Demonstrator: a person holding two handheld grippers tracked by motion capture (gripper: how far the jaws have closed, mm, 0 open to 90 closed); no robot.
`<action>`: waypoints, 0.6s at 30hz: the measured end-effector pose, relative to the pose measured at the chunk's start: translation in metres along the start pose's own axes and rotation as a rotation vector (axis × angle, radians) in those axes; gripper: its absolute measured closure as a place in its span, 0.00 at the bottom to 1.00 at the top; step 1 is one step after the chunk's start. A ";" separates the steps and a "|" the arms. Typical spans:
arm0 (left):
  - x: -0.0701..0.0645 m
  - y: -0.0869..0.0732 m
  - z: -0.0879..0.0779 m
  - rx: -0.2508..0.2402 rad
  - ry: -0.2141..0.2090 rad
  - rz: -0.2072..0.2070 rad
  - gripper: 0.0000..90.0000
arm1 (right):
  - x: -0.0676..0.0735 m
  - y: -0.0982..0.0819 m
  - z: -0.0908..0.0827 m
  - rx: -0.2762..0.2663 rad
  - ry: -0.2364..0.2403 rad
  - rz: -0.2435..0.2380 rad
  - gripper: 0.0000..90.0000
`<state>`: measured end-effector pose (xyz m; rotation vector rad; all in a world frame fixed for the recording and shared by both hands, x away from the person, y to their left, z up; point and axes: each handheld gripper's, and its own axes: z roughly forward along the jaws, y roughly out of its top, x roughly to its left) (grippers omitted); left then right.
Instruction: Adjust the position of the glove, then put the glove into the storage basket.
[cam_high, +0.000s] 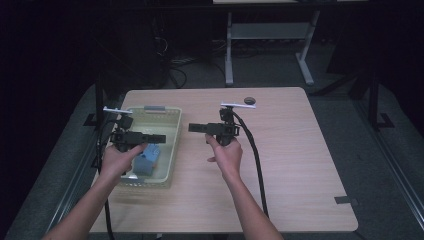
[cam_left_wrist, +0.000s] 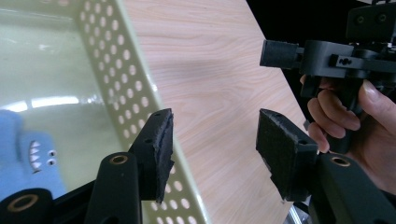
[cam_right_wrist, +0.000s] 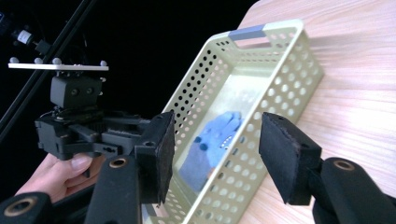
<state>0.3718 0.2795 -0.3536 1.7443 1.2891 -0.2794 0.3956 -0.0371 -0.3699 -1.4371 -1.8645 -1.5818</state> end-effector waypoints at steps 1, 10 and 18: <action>-0.001 0.000 0.002 0.001 -0.005 0.002 0.50 | -0.001 0.000 -0.002 -0.002 -0.003 -0.001 0.49; -0.015 0.000 0.013 0.015 -0.032 0.030 0.45 | -0.016 -0.001 -0.024 -0.021 -0.032 0.026 0.45; -0.022 0.002 0.024 0.029 -0.042 0.042 0.44 | -0.029 -0.005 -0.046 -0.045 -0.048 0.046 0.44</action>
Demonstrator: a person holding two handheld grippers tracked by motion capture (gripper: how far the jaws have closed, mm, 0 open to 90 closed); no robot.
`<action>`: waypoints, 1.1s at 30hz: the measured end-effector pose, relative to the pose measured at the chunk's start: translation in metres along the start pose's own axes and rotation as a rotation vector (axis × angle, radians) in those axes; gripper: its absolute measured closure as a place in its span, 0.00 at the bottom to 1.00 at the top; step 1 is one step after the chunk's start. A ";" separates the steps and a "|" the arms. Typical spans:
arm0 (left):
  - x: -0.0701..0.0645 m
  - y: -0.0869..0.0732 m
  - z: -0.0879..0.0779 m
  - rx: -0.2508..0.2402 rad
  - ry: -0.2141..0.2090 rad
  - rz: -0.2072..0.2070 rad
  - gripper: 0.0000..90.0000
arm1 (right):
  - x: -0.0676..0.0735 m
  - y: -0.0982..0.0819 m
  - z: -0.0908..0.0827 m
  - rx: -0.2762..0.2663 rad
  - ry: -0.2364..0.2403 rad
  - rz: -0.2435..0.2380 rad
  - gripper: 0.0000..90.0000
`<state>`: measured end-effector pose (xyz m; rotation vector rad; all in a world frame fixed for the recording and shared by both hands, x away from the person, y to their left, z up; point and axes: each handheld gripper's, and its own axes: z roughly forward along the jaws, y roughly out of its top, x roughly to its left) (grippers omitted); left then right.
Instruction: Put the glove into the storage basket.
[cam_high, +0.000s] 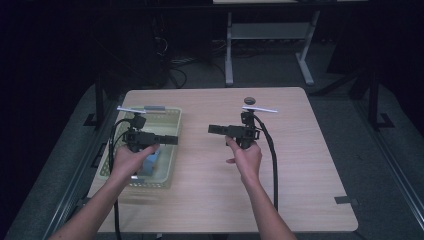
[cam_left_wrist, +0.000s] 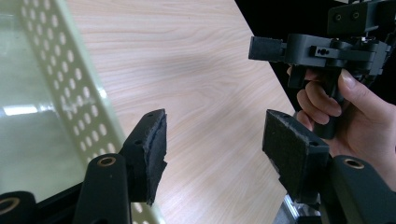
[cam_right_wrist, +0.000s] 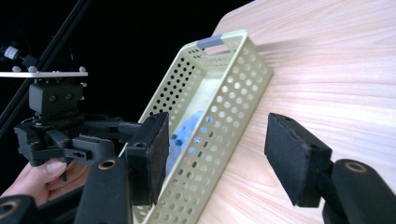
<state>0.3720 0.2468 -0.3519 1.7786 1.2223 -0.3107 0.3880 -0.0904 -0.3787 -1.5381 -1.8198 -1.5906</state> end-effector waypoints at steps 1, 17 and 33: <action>-0.001 0.000 0.001 0.003 -0.005 0.003 0.44 | -0.002 0.000 -0.002 -0.003 -0.003 0.000 0.44; -0.018 0.001 0.023 0.008 -0.040 0.029 0.42 | -0.031 -0.005 -0.040 -0.039 -0.044 0.022 0.42; -0.043 -0.002 0.058 0.059 -0.072 0.072 0.38 | -0.054 -0.013 -0.081 -0.090 -0.055 0.055 0.41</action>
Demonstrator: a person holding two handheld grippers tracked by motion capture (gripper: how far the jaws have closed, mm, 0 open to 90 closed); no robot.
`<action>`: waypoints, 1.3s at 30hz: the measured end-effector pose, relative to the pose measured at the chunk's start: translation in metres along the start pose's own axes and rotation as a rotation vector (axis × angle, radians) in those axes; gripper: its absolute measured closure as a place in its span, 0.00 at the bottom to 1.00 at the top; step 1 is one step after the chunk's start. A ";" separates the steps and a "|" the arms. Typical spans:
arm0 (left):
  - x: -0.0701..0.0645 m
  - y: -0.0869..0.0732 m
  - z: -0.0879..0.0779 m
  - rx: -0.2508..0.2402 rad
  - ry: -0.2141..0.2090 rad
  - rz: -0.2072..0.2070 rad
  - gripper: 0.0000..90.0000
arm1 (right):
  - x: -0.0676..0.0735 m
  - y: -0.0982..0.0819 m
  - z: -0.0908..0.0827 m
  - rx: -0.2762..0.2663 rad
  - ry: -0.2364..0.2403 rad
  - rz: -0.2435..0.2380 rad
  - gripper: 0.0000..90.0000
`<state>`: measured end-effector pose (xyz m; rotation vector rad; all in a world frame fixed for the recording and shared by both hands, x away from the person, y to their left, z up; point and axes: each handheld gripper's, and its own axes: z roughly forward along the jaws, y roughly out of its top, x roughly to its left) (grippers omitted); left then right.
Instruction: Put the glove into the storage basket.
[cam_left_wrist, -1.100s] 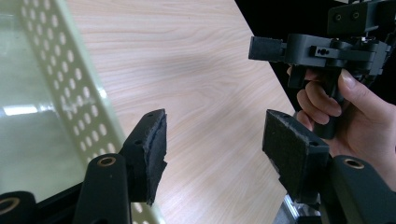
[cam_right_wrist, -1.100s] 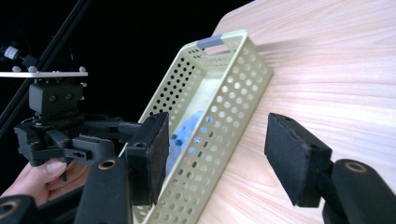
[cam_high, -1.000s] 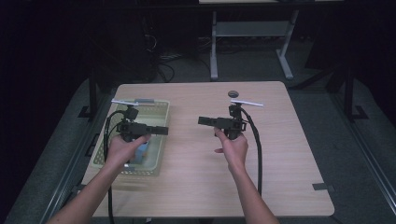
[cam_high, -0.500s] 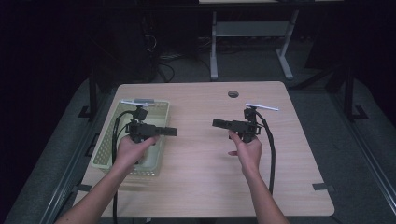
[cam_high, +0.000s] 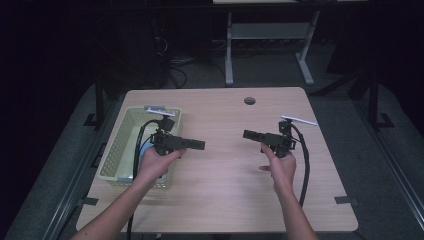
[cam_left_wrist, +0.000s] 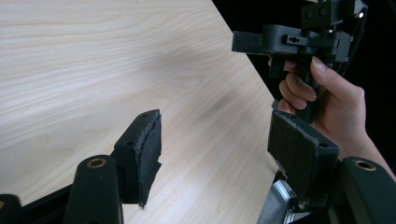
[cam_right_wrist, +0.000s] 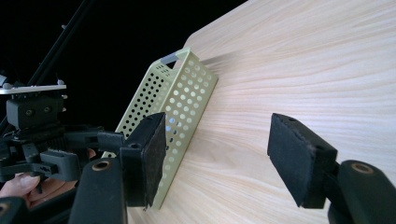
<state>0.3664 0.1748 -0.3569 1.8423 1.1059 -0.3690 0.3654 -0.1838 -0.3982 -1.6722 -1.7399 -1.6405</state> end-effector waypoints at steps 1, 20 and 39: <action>-0.001 0.000 0.002 0.001 -0.002 0.001 0.37 | -0.001 0.000 -0.003 -0.002 -0.001 0.004 0.41; -0.010 -0.003 0.037 0.024 -0.031 0.014 0.33 | -0.031 -0.009 -0.042 -0.027 -0.048 0.040 0.39; -0.018 -0.019 0.067 0.053 -0.052 0.021 0.30 | -0.057 -0.023 -0.067 -0.025 -0.080 0.063 0.37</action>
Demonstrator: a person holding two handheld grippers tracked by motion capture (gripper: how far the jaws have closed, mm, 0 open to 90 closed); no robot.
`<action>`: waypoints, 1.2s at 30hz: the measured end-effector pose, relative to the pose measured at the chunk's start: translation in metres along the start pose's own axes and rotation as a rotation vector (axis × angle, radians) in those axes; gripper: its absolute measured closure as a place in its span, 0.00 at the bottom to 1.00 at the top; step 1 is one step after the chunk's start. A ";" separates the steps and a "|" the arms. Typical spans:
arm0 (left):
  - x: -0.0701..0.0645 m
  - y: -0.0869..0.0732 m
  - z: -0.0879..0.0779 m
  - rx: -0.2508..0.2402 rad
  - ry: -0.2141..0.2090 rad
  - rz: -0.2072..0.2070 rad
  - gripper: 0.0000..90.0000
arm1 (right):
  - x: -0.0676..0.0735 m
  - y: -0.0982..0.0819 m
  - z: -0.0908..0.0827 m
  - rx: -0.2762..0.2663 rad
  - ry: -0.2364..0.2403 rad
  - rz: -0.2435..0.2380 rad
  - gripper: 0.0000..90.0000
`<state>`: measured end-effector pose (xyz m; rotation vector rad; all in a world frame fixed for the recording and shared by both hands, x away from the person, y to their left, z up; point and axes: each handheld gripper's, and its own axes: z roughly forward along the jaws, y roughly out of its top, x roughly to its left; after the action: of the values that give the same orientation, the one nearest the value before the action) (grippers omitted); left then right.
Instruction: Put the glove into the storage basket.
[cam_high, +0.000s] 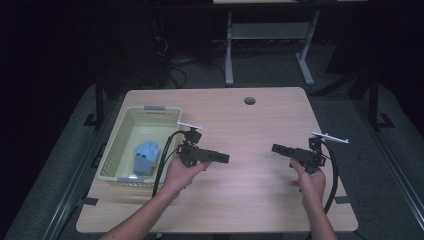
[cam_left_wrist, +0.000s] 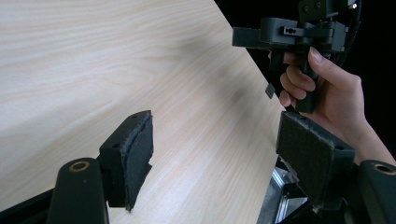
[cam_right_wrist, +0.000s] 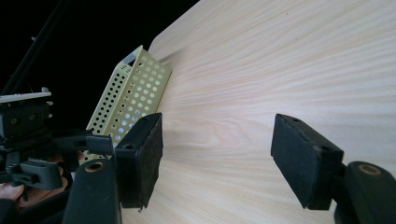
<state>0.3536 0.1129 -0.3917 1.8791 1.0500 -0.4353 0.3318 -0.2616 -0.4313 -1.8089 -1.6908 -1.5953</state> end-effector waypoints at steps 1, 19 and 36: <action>0.000 -0.001 0.002 0.003 -0.002 0.003 0.30 | -0.001 -0.001 -0.001 0.001 -0.001 0.006 0.37; 0.002 -0.029 0.021 0.022 -0.012 0.035 0.30 | -0.028 -0.021 -0.029 -0.011 -0.021 0.030 0.36; 0.001 -0.054 0.025 0.019 -0.025 0.080 0.29 | -0.040 -0.042 -0.042 0.011 -0.009 0.027 0.34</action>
<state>0.3134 0.1048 -0.4350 1.9202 0.9542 -0.4219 0.2847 -0.3023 -0.4660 -1.8291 -1.6680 -1.5663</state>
